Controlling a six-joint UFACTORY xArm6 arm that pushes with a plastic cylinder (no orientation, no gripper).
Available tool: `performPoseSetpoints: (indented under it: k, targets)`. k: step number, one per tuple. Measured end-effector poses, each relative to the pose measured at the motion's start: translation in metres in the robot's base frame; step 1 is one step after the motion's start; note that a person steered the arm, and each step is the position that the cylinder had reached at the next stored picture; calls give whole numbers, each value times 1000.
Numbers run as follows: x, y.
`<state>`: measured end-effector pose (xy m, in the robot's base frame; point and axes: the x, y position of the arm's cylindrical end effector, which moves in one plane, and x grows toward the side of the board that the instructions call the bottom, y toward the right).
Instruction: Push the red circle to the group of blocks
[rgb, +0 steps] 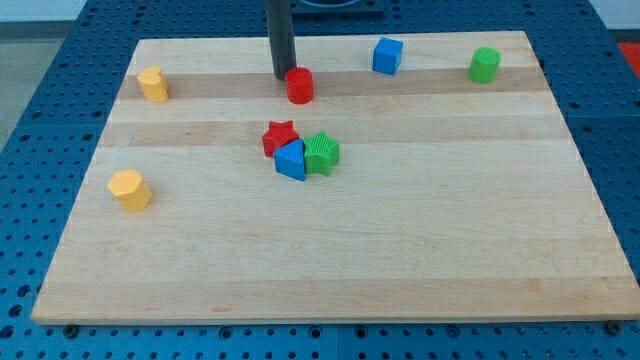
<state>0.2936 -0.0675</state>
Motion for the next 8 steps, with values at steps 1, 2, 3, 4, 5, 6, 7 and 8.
performPoseSetpoints:
  k: [1, 2, 3, 4, 5, 6, 7, 8]
  targets:
    - [48, 6]
    - [57, 6]
    - [65, 6]
    - [33, 6]
    - [-11, 22]
    - [-5, 49]
    - [27, 53]
    - [36, 53]
